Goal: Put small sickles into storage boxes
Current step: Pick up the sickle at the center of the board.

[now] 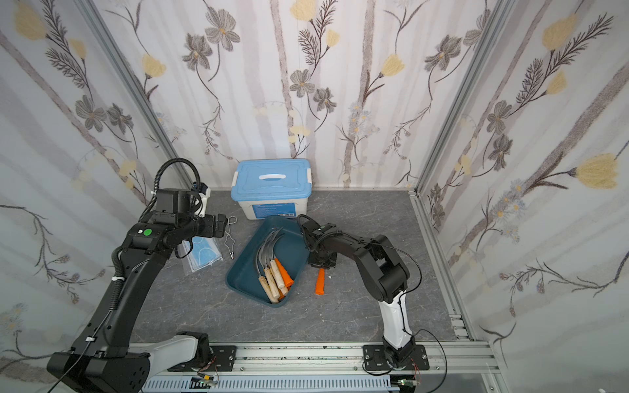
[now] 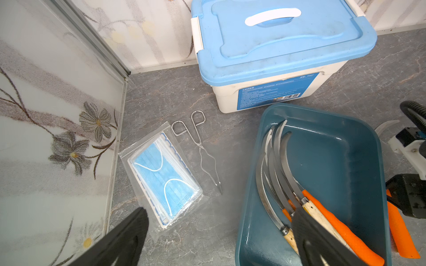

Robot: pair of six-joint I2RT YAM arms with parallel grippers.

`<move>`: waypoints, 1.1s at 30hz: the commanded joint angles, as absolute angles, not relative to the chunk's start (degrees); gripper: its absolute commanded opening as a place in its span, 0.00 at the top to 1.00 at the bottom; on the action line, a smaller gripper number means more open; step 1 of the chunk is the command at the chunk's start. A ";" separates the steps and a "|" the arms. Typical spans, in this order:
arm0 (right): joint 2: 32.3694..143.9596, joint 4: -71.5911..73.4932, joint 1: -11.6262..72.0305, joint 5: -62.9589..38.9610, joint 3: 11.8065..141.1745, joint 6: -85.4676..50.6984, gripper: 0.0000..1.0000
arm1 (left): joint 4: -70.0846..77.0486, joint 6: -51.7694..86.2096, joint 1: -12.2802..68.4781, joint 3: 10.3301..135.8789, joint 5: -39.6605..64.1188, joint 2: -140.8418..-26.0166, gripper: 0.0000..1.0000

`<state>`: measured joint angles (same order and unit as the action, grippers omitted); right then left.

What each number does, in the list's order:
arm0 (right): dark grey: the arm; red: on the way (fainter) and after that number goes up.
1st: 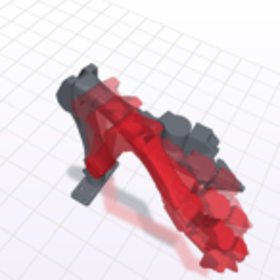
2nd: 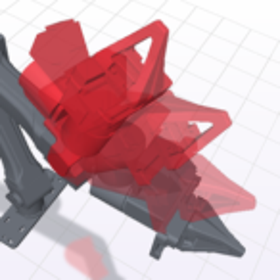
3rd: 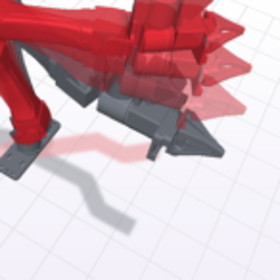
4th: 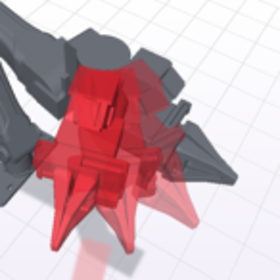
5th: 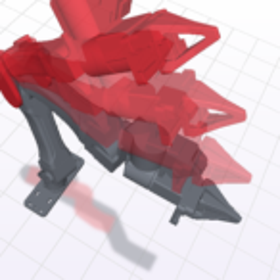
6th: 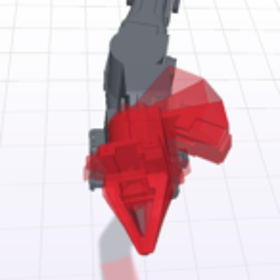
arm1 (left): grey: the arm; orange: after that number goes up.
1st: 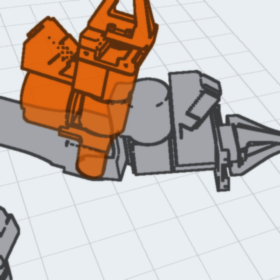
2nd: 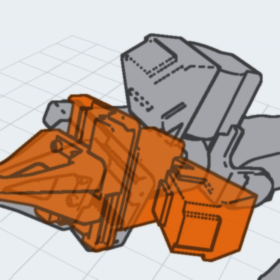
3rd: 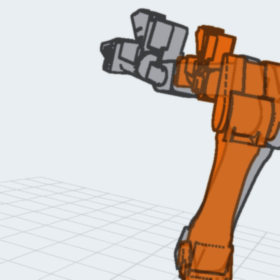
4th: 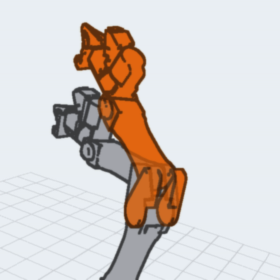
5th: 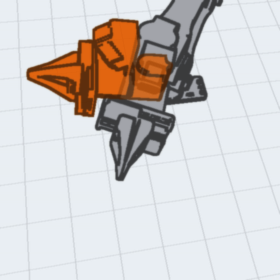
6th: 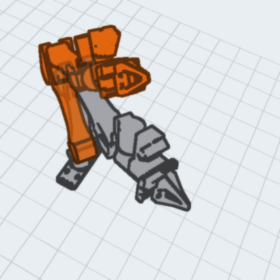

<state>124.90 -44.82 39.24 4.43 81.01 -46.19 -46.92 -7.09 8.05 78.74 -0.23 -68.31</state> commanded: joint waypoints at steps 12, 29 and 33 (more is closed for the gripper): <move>118.76 -46.91 38.23 7.26 79.89 -46.37 0.91 | -45.63 -7.29 8.00 79.27 -0.44 -68.95 0.00; 112.35 -55.75 38.01 11.11 88.41 -44.24 0.88 | -45.21 -7.16 8.01 79.45 -0.09 -69.94 0.00; 112.96 -59.08 39.00 11.60 95.19 -43.45 0.88 | -45.26 -7.29 8.00 80.33 -0.32 -70.57 0.00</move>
